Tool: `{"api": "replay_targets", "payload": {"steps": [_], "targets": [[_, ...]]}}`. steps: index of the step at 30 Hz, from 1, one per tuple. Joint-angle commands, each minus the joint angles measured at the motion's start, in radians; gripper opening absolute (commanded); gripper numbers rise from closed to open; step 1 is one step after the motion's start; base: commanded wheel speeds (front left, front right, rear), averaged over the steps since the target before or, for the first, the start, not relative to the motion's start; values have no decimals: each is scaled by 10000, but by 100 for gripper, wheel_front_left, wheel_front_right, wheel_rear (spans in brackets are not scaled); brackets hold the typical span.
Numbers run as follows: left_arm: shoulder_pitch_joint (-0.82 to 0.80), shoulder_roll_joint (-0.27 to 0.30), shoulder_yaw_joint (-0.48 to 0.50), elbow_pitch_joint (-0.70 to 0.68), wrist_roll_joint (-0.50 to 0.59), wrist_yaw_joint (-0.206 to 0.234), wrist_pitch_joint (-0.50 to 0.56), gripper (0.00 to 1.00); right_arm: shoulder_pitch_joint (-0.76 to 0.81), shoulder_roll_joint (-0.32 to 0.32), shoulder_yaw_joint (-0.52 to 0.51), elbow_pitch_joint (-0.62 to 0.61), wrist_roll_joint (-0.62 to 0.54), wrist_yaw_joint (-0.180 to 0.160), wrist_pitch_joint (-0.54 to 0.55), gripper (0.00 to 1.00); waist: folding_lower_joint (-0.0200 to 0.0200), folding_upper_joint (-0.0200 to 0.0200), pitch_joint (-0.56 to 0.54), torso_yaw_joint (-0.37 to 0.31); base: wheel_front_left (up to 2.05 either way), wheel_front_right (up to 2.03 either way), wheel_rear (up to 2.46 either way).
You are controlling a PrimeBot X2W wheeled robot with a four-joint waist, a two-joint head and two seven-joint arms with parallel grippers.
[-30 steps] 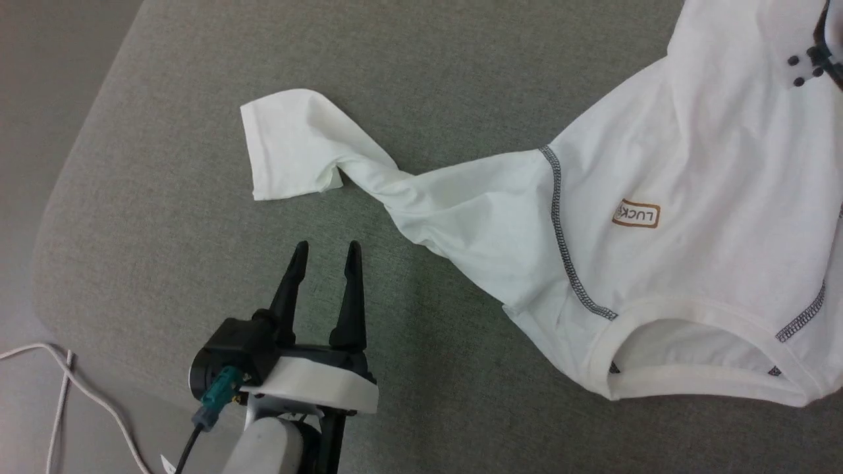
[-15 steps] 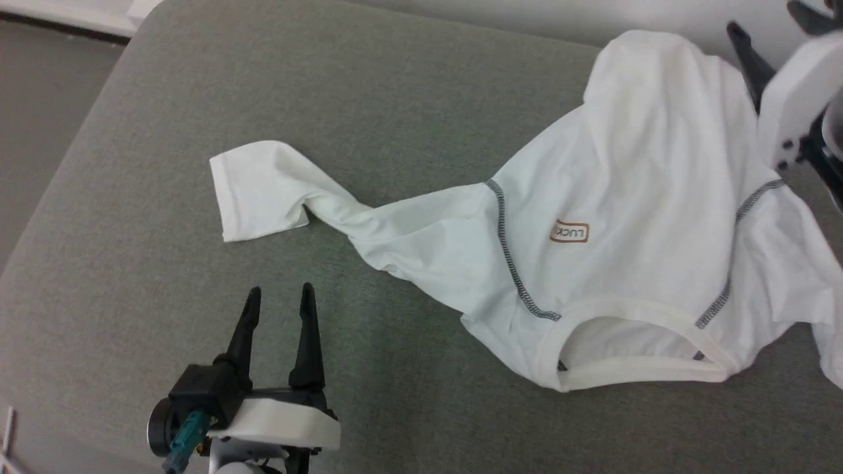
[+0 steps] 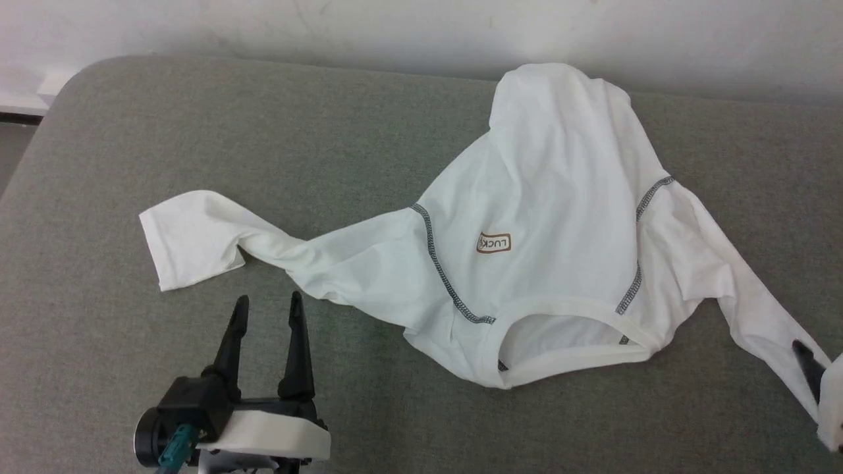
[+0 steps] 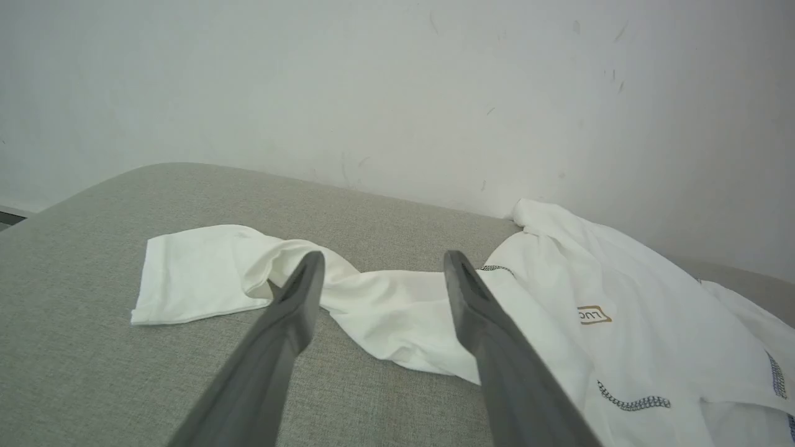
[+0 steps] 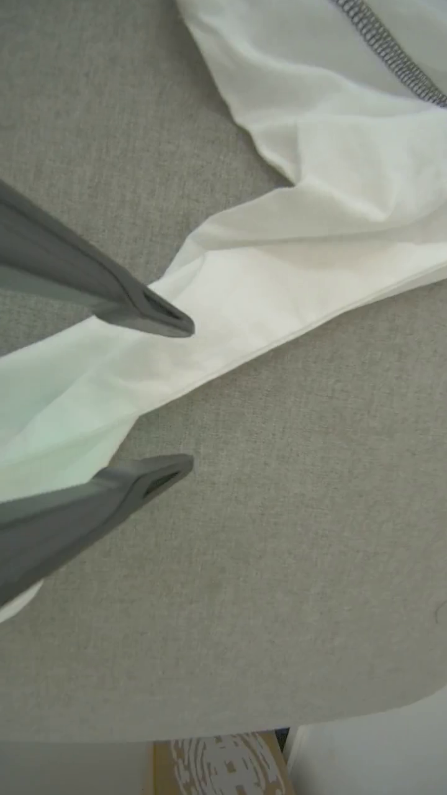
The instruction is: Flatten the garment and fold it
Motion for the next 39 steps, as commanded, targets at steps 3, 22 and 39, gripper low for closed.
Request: {"api": "replay_targets", "payload": {"steps": [3, 22, 39], "targets": [[46, 126, 61, -52, -31, -11, -26, 100, 532, 343, 24, 17, -232, -6, -113, 100, 2, 0, 23, 6, 0, 0, 0], [10, 299, 164, -571, -60, 224, 99, 100, -2259, -782, 61, -793, -1147, -6, -1312, 0, 2, 0, 508, -303, 0, 0, 0], [-1479, 109, -306, -354, -20, -181, -11, 100, -7196, -4280, 1046, 2100, -2455, -6, -487, 100, 2, 0, 2807, 523, 0, 0, 0]]}}
